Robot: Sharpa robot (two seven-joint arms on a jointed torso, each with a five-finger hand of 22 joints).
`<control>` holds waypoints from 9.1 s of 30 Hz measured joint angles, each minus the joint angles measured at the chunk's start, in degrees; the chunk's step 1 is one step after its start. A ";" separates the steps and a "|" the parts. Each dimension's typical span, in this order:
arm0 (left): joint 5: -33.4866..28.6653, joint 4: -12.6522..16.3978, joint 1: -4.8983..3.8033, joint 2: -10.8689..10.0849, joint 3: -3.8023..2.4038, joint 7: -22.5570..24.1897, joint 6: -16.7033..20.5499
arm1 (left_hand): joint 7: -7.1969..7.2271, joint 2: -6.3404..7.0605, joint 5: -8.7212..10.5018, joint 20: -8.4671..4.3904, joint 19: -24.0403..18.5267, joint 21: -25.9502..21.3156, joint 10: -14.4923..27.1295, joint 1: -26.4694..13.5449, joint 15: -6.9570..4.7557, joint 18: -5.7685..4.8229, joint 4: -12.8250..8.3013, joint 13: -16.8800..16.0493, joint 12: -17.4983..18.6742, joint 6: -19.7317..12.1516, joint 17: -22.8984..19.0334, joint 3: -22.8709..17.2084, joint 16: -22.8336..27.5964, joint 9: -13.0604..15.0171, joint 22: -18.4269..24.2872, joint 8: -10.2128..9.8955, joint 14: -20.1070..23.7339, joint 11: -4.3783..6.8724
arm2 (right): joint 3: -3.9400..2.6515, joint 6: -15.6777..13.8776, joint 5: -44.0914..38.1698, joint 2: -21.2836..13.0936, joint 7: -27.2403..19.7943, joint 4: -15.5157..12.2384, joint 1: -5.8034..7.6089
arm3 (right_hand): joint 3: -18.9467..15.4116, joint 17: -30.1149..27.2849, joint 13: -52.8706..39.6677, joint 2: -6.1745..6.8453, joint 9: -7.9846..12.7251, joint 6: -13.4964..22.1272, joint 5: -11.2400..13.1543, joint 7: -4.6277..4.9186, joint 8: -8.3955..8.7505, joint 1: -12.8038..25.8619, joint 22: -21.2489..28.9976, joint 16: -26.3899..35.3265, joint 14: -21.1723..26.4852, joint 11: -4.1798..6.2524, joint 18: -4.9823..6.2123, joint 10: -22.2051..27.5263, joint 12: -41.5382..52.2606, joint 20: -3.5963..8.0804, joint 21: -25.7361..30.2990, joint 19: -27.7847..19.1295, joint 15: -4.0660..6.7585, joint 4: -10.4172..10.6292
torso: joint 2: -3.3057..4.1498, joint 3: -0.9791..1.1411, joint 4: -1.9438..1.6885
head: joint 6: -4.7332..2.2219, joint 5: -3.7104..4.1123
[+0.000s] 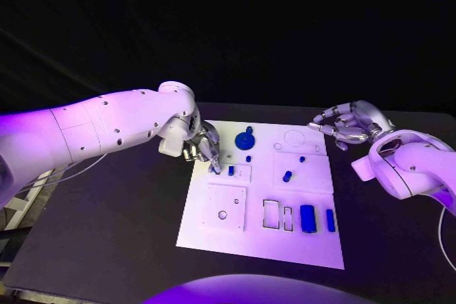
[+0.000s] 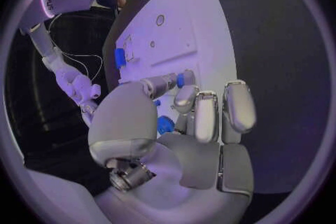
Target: Assemble the parts on the task board
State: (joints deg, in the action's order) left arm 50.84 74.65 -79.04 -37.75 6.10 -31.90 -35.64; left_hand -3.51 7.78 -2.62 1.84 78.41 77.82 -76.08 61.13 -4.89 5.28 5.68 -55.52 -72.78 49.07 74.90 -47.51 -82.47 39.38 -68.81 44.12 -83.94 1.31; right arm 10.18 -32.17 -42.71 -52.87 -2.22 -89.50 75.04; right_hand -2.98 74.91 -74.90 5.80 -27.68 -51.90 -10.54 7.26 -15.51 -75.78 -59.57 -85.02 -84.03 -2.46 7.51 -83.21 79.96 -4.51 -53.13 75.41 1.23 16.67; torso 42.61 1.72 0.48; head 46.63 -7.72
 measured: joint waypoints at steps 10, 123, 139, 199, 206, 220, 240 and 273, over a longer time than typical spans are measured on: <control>0.03 0.00 -0.01 -0.04 0.01 0.05 -0.02 | -0.03 -0.23 -0.10 0.00 0.00 0.19 -0.12 -0.23 0.00 0.00 0.00 -0.17 0.00 0.02 0.00 0.00 0.00 -0.02 -0.10 -0.07 0.00 -0.12 | 0.00 -0.03 0.02 -0.11 -0.03 -0.01 0.00 | 0.00 0.00 0.00 0.00 0.00 0.00 0.00 0.00 0.00 0.00 0.00 0.00 0.00 0.00 0.00 0.00 0.00 0.00 0.00 0.00 0.00 0.00 | 0.02 0.02 0.02 | 0.21 -0.09; -1.17 0.90 -0.19 0.48 1.39 -3.88 4.00 | 1.51 0.24 -2.23 -0.21 0.21 0.21 -1.64 -8.37 0.21 0.00 -3.94 -1.93 -0.83 3.06 0.00 3.50 0.00 -1.20 -0.54 -1.67 -0.21 0.22 | 0.00 -0.03 0.09 -0.28 -0.18 -0.40 0.00 | -0.32 -0.01 -0.01 -0.23 0.02 0.00 0.00 0.00 -0.23 -0.23 0.04 0.00 0.00 -0.01 0.00 0.00 0.01 0.00 0.00 0.00 0.00 0.00 | 0.01 0.07 -0.01 | 0.19 0.19; -1.14 0.81 -0.12 0.51 1.46 -4.34 4.40 | 1.57 1.66 -2.01 -0.21 0.21 0.21 -1.42 -9.80 0.20 0.00 0.24 -1.69 -0.83 3.83 0.00 9.73 0.00 -1.48 -0.53 -1.98 -0.21 0.43 | 0.00 -0.03 0.10 -0.34 -0.20 -0.48 0.00 | -0.32 -0.01 -0.01 -0.23 0.02 0.00 0.00 0.00 -0.22 -0.23 0.04 0.00 0.00 0.00 0.00 0.00 0.01 0.00 0.00 0.00 0.00 0.00 | 0.02 0.10 0.00 | 0.21 0.20; 0.43 10.93 2.89 -10.51 0.09 -0.01 21.19 | 0.29 3.02 -1.71 0.02 -0.44 -1.66 0.59 -5.66 0.20 0.00 7.06 1.49 1.25 1.59 0.00 17.38 -0.22 -1.67 2.00 -4.50 -0.21 -0.29 | 0.00 -0.03 0.16 -0.33 -0.27 -0.28 -0.02 | -0.64 0.01 -0.01 -0.23 0.01 0.00 0.00 0.00 -0.22 -0.23 0.04 0.00 0.00 -0.01 0.00 0.00 0.01 0.00 0.27 0.00 0.00 0.00 | 0.06 -0.01 0.03 | -0.60 0.02; 1.29 15.99 3.03 -15.04 -0.89 2.24 29.23 | -0.76 3.90 -1.93 0.75 -5.10 -7.79 7.11 -2.01 1.09 1.39 10.50 11.70 7.44 -2.04 0.00 21.20 -0.22 -1.53 10.27 -3.92 -0.07 -1.24 | -0.01 -0.03 0.19 -0.27 -0.30 -0.20 -0.02 | -0.64 0.01 0.00 -0.23 0.02 0.00 0.00 0.00 -0.22 -0.23 0.07 0.00 0.00 0.00 0.00 0.00 0.01 0.00 0.27 0.00 0.00 0.00 | 0.04 0.07 0.03 | -0.73 -0.23; 0.76 24.80 5.71 -23.90 -0.39 7.66 44.60 | -4.56 2.88 -2.24 3.67 -14.67 -35.57 23.26 11.18 4.51 4.66 11.03 32.21 25.38 -12.63 -1.10 29.23 1.68 -10.23 38.68 -4.30 0.00 -5.20 | 0.06 -1.12 1.46 -0.08 -1.21 0.69 -0.02 | -1.98 -25.65 23.46 -1.71 0.12 1.00 0.00 -0.01 -1.11 -2.82 16.60 24.35 5.34 -0.49 2.68 16.01 -31.33 -0.43 23.20 -9.04 -0.31 -0.07 | -0.24 0.30 -0.05 | -0.71 -0.34; 6.83 29.51 10.47 -23.86 0.81 12.97 57.80 | -1.28 5.21 -2.24 0.80 -0.57 -8.49 15.22 5.13 2.12 1.78 11.15 30.17 15.56 -1.95 0.04 26.73 -0.33 -15.53 9.38 1.28 -0.11 -1.93 | 0.26 -0.97 8.01 0.37 -7.33 1.85 -0.13 | -1.15 -50.12 66.32 -2.86 5.23 -3.28 0.00 3.47 6.57 -10.57 38.78 71.67 20.19 -4.71 2.68 16.97 -70.29 -7.88 48.00 -19.77 -6.44 -0.09 | -0.70 0.50 -0.07 | -0.71 -0.18; 9.69 24.59 10.59 -16.75 1.32 4.32 51.07 | -0.46 1.76 -2.50 0.52 -0.30 -4.22 11.96 6.08 1.31 0.92 11.07 22.12 9.57 -1.14 0.03 33.66 -0.33 -15.24 4.07 3.61 -0.11 -0.92 | 0.27 -0.54 10.07 0.66 -9.52 1.91 -0.48 | -1.09 -52.37 69.69 -2.62 5.91 -3.70 0.00 3.89 7.56 -10.80 41.40 73.99 19.97 -5.22 2.68 16.06 -71.45 -8.30 49.15 -20.18 -6.66 -0.15 | -0.56 0.45 -0.14 | -0.38 0.18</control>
State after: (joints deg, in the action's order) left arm 60.53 99.23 -68.45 -54.50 7.42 -27.58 15.43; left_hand -3.97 9.54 -5.11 2.37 78.12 73.60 -64.12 67.21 -3.58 6.20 16.76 -33.40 -63.21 47.93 74.93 -13.84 -82.80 24.14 -64.74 47.74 -84.04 0.40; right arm 10.46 -32.71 -32.64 -52.21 -11.74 -87.59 74.56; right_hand -4.07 22.54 -5.21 3.18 -21.77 -55.60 -10.54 11.14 -7.95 -86.57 -18.18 -11.04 -64.06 -7.68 10.19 -67.16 8.51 -12.80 -3.99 55.23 -5.43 16.52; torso 42.05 2.17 0.34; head 46.25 -7.54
